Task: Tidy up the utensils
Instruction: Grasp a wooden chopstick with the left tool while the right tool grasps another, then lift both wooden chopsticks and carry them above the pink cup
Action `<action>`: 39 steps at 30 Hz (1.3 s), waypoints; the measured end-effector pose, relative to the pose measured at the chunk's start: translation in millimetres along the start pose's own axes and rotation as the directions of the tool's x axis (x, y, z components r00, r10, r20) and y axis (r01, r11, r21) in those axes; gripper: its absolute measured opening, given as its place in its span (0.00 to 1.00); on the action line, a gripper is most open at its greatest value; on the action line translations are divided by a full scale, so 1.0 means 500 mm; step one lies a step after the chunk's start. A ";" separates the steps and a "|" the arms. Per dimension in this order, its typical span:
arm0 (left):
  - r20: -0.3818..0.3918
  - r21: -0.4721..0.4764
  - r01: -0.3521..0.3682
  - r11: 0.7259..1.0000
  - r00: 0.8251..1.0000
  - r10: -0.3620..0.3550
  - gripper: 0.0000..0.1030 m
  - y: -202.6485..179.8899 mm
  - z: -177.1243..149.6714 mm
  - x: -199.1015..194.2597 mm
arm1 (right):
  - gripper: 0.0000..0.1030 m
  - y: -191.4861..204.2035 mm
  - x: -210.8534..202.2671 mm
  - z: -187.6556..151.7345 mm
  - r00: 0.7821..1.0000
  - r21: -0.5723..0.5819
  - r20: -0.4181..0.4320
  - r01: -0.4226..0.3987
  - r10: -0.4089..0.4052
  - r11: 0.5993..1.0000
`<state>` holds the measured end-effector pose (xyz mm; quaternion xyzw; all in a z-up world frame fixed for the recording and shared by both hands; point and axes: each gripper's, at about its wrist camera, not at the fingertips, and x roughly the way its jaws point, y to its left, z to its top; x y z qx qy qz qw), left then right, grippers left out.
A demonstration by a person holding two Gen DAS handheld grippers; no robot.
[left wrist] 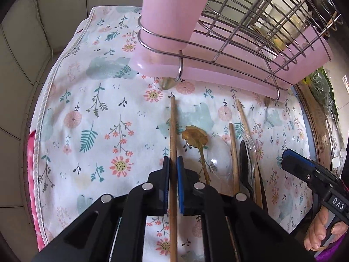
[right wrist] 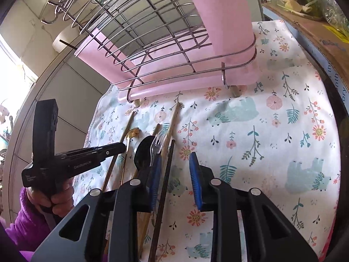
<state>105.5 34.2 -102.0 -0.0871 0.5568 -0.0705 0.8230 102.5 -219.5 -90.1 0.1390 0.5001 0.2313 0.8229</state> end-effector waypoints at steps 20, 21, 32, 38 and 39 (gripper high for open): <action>0.019 -0.017 0.024 1.000 1.000 -0.024 0.06 0.039 -0.022 -0.016 | 0.07 0.049 0.157 0.105 0.975 -0.014 -0.073 0.211 -0.212 0.977; 0.022 -0.015 0.021 1.000 1.000 -0.021 0.06 0.039 -0.021 -0.016 | 0.06 0.052 0.156 0.103 0.974 -0.021 -0.064 0.214 -0.215 0.977; 0.151 -0.051 0.066 0.997 0.987 -0.058 0.06 0.039 -0.011 -0.093 | 0.05 0.050 0.027 0.075 0.994 0.014 0.089 0.066 -0.067 0.998; 0.325 -0.042 0.102 0.994 0.942 -0.083 0.06 0.034 -0.014 -0.189 | 0.05 0.069 -0.085 0.077 0.970 -0.034 0.244 0.010 -0.001 0.999; 0.354 -0.031 0.091 0.995 0.932 -0.074 0.06 0.029 -0.018 -0.203 | 0.05 0.079 -0.102 0.076 0.961 -0.049 0.275 0.011 0.003 0.999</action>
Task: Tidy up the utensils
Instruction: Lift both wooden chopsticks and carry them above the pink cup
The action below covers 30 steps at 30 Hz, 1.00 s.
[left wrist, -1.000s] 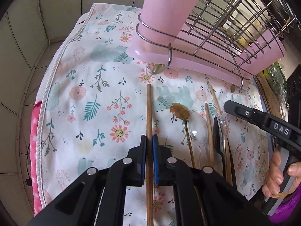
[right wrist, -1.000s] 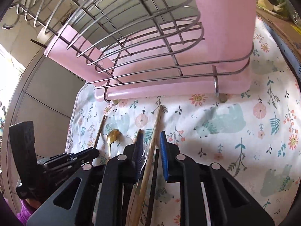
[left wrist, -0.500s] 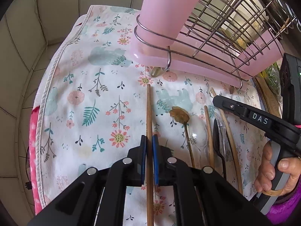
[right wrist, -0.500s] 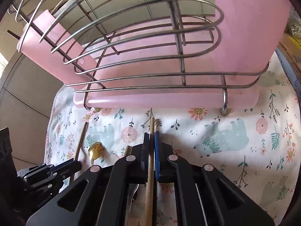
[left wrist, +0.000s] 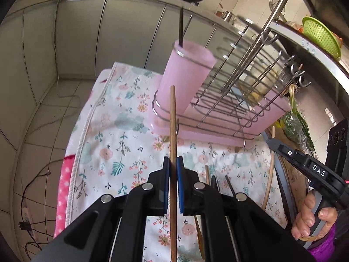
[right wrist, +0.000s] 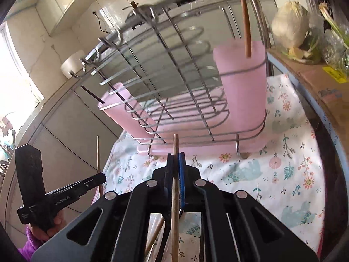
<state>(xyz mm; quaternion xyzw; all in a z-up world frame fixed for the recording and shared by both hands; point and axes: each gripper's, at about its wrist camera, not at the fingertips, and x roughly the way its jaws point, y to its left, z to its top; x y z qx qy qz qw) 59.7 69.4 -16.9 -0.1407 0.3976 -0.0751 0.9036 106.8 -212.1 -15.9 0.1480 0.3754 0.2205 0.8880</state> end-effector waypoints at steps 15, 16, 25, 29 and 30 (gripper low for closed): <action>0.265 0.055 -0.081 0.995 0.962 0.064 0.06 -0.041 -0.061 -0.094 | 0.05 0.059 -0.136 -0.021 0.972 -0.141 0.231 0.000 0.033 0.990; 0.265 0.056 -0.082 0.995 0.962 0.065 0.06 -0.040 -0.066 -0.095 | 0.05 0.065 -0.140 -0.026 0.971 -0.154 0.235 0.003 0.033 0.988; 0.259 0.102 -0.097 0.990 0.964 0.068 0.06 -0.062 -0.087 -0.116 | 0.05 0.081 -0.157 -0.040 0.972 -0.187 0.223 -0.037 0.079 0.982; 0.246 0.116 -0.101 0.988 0.967 0.070 0.06 -0.072 -0.094 -0.122 | 0.05 0.076 -0.164 -0.040 0.972 -0.175 0.211 -0.064 0.101 0.982; 0.241 0.114 -0.097 0.989 0.968 0.067 0.06 -0.072 -0.094 -0.123 | 0.05 0.072 -0.164 -0.040 0.973 -0.165 0.201 -0.079 0.112 0.983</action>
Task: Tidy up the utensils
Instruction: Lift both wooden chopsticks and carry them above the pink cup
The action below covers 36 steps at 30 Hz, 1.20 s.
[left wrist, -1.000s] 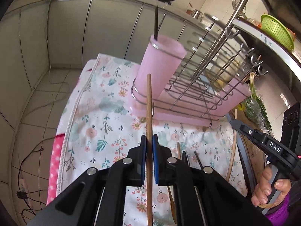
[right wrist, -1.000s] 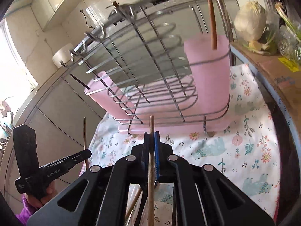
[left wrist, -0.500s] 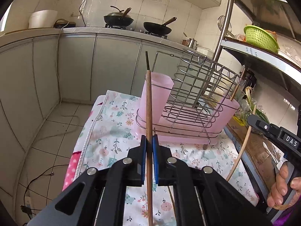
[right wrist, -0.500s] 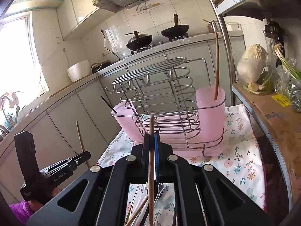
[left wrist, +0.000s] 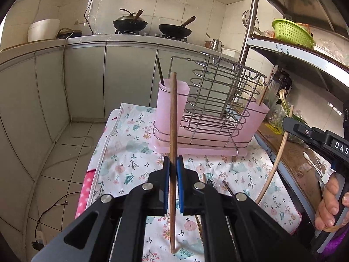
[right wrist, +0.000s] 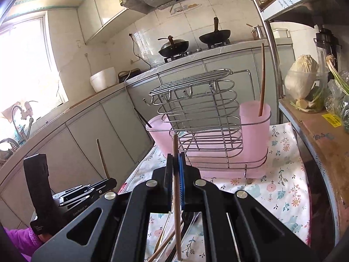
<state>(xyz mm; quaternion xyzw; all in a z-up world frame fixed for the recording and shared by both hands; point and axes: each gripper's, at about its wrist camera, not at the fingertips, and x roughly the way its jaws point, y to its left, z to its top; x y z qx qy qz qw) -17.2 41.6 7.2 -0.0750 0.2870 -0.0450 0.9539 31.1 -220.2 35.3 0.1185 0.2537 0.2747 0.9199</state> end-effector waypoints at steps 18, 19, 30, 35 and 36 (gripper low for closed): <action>-0.020 -0.040 0.008 0.999 1.000 -0.009 0.06 0.015 0.004 -0.018 | 0.05 -0.027 -0.012 -0.003 1.000 0.057 0.002 0.002 -0.002 0.998; -0.020 -0.044 0.009 0.999 1.000 -0.010 0.06 0.017 0.005 -0.019 | 0.05 -0.028 -0.013 -0.002 1.000 0.057 0.006 0.006 -0.006 0.998; 0.018 -0.055 0.019 0.998 1.000 -0.018 0.06 0.028 0.030 -0.039 | 0.05 -0.044 -0.019 0.008 0.999 0.070 0.022 0.029 -0.031 0.997; 0.044 -0.047 0.018 0.999 0.999 -0.016 0.06 0.028 0.049 -0.051 | 0.05 -0.059 -0.030 0.021 0.999 0.087 0.037 0.032 -0.036 0.996; 0.051 -0.047 0.017 0.999 0.999 -0.014 0.06 0.028 0.053 -0.054 | 0.05 -0.063 -0.033 0.024 0.998 0.093 0.041 0.033 -0.037 0.995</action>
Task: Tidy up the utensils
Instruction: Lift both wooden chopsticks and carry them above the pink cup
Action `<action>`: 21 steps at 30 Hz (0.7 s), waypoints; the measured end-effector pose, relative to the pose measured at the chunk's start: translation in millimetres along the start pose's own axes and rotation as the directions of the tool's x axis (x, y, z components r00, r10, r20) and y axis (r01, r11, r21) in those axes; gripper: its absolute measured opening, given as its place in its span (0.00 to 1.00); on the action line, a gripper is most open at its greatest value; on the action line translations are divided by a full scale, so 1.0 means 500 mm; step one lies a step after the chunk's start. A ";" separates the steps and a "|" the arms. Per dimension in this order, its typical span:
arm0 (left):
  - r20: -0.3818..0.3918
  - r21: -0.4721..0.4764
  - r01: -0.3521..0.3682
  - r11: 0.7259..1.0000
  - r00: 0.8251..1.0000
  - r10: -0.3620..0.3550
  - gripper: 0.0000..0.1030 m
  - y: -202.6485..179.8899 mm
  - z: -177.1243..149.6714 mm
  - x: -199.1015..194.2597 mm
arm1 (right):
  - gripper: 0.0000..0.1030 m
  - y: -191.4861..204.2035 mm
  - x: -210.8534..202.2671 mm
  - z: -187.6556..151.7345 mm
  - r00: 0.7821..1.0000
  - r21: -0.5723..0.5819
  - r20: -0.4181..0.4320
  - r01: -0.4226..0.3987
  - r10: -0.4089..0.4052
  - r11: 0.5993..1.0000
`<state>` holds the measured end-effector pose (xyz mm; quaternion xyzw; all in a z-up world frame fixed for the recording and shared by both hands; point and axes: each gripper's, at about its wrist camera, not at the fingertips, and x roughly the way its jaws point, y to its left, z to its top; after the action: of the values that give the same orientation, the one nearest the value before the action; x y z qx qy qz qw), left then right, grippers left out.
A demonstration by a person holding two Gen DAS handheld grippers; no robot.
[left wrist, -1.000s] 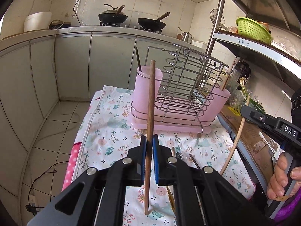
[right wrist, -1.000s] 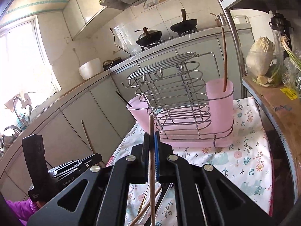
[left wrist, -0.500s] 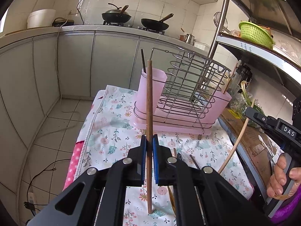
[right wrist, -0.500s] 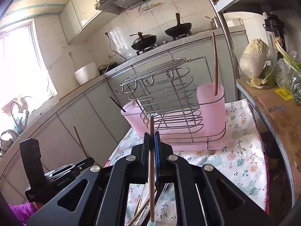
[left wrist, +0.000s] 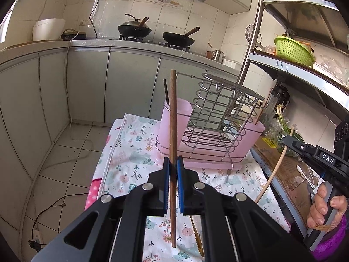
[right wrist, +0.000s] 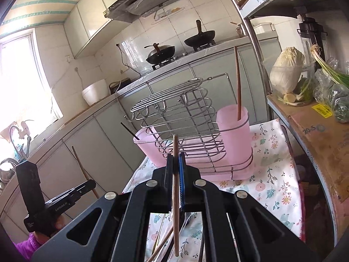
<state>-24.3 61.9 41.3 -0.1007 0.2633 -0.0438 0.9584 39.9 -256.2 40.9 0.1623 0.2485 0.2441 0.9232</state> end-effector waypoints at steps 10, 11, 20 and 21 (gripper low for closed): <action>0.057 0.029 0.013 0.999 0.998 -0.015 0.06 -0.019 0.054 -0.012 | 0.05 -0.026 -0.024 0.060 0.998 0.019 0.049 0.024 -0.025 1.000; 0.067 0.032 0.019 0.999 0.998 -0.021 0.06 -0.022 0.065 -0.013 | 0.05 -0.024 -0.030 0.073 0.998 0.006 0.062 0.032 -0.033 0.999; 0.146 0.031 0.074 0.997 0.986 -0.078 0.06 -0.039 0.134 -0.017 | 0.05 -0.002 -0.103 0.246 0.949 -0.097 0.291 0.159 -0.124 0.982; 0.142 0.027 0.078 0.997 0.986 -0.081 0.06 -0.039 0.135 -0.014 | 0.05 0.000 -0.107 0.264 0.940 -0.105 0.314 0.173 -0.132 0.979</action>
<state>3.9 55.1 105.7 -0.1036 0.1891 -0.0777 0.9734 70.5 -308.0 170.1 0.1175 0.0980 0.1594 0.9753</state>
